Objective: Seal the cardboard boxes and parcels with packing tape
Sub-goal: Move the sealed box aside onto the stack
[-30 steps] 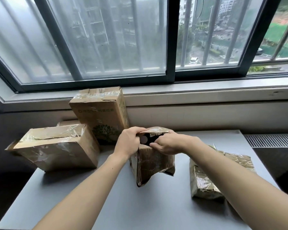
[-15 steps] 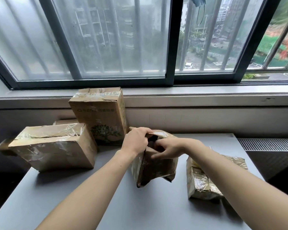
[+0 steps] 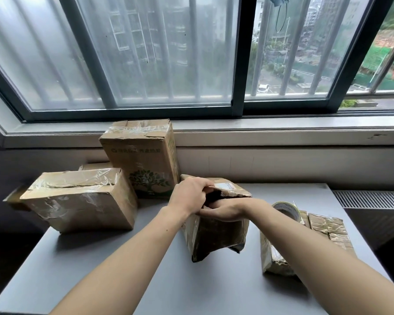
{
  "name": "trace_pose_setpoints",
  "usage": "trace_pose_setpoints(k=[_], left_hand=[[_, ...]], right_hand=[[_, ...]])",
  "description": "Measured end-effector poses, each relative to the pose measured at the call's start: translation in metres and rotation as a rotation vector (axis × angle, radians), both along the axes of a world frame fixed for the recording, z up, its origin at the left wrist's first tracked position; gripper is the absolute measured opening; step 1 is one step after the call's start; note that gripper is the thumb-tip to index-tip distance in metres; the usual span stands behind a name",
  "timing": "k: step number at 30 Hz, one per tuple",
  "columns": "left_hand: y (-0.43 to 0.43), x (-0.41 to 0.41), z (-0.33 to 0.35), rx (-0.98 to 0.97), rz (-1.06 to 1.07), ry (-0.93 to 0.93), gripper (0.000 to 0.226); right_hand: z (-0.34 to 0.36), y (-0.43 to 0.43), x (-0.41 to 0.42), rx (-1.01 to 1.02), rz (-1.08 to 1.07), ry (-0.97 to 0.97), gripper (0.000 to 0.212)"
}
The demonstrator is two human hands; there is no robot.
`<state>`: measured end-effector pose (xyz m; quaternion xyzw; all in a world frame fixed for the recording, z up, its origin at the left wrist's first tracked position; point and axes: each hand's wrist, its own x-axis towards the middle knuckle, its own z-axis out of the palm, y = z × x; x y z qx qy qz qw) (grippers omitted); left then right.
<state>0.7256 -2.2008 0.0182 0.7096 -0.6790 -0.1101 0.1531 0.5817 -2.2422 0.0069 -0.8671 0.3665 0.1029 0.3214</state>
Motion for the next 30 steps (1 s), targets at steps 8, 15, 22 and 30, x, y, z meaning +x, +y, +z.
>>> trace_pose_setpoints(k=[8,15,22,30], left_hand=[[0.003,-0.003,0.001,0.015,-0.050,-0.030,0.041],[0.000,0.005,0.000,0.013,-0.047,0.014,0.039],[-0.008,0.022,-0.001,0.024,-0.070,-0.038,0.032],[-0.010,0.033,-0.016,-0.166,-0.024,-0.237,0.023]], right_hand=[[-0.006,-0.006,0.009,0.220,-0.097,0.061,0.060],[-0.013,-0.005,0.014,0.129,-0.077,-0.076,0.077],[-0.009,-0.003,0.022,-0.049,-0.052,-0.031,0.067],[0.018,-0.013,-0.006,-0.296,-0.292,-0.513,0.030]])
